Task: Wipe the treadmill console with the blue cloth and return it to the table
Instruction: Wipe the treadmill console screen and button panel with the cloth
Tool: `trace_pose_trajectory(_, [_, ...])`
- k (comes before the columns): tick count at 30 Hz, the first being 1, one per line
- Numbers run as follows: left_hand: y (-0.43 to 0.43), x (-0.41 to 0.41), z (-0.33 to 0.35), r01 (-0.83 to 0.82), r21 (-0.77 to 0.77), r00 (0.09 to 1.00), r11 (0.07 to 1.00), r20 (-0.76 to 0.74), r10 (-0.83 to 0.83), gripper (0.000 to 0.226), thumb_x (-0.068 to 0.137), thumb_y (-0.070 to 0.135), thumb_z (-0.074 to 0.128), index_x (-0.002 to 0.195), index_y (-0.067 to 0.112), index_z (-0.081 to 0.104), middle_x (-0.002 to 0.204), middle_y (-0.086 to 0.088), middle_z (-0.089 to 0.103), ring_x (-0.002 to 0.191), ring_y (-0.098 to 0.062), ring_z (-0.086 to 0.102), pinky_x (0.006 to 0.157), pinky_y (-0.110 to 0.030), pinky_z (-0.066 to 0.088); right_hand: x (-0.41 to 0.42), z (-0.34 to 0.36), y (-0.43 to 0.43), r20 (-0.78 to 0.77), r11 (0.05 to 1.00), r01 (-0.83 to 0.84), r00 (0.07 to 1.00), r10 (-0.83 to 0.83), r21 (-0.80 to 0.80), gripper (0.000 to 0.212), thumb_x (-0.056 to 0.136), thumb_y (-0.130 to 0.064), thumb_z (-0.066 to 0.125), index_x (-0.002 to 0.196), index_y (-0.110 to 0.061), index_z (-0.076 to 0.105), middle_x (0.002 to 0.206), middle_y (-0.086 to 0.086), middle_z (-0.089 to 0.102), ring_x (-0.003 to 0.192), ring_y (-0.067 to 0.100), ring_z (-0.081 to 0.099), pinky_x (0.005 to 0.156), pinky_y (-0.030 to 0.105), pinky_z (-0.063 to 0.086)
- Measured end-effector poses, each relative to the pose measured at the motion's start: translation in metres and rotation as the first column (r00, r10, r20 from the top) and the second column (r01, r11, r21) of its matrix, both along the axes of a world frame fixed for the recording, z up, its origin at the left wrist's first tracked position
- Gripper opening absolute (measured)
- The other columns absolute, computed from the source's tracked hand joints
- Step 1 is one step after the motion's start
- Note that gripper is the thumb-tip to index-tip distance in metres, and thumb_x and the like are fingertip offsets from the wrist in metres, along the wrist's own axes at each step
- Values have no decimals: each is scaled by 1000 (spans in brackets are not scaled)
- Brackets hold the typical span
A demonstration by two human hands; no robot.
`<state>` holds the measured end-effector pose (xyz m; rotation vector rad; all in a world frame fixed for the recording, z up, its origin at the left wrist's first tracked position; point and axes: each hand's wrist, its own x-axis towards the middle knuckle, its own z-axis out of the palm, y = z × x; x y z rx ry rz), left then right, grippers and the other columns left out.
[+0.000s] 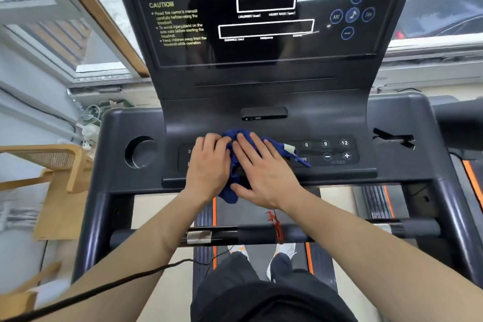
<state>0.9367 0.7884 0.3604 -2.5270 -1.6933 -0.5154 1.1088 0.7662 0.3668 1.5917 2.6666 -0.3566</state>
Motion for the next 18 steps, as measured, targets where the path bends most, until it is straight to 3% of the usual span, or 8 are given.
trace_pose_trajectory(5, [11, 77, 1, 194, -95, 974, 976, 134, -181, 35, 93, 23, 53, 119, 2, 65, 107, -14, 60, 94, -29, 48, 86, -43, 47, 92, -9, -7, 52, 987, 154, 986, -156, 34, 83, 91, -64, 37, 159, -18, 24, 168, 4, 17, 153, 36, 14, 123, 53, 17])
trace_pose_trajectory(8, [18, 135, 4, 308, -188, 949, 933, 127, -288, 47, 89, 34, 54, 124, 5, 64, 109, -13, 59, 93, -32, 52, 88, -43, 49, 150, -9, -18, 40, 956, 290, 956, -292, 46, 79, 93, -62, 37, 159, -20, 26, 167, 2, 19, 152, 38, 17, 121, 56, 20])
trace_pose_trajectory(11, [14, 170, 8, 395, -202, 919, 896, 96, -383, 47, 85, 33, 59, 123, 5, 64, 111, -13, 60, 93, -32, 53, 86, -45, 50, 172, -12, -42, 24, 924, 375, 926, -378, 76, 82, 92, -62, 40, 158, -15, 28, 166, 7, 22, 152, 36, 18, 122, 53, 21])
trace_pose_trajectory(14, [2, 158, 3, 468, -187, 883, 864, 55, -466, 51, 82, 31, 62, 124, 3, 64, 112, -14, 61, 95, -33, 55, 87, -44, 51, 155, -20, -63, -55, 909, 399, 917, -395, 124, 82, 91, -57, 47, 154, -7, 36, 163, 13, 29, 150, 38, 23, 120, 52, 25])
trace_pose_trajectory(18, [-4, 113, -6, 485, -116, 874, 867, 21, -486, 51, 82, 32, 67, 123, 1, 66, 111, -14, 63, 96, -32, 58, 89, -41, 51, 124, -27, -66, -172, 937, 320, 940, -295, 139, 79, 85, -41, 59, 152, -5, 40, 162, 13, 33, 150, 36, 26, 120, 51, 26])
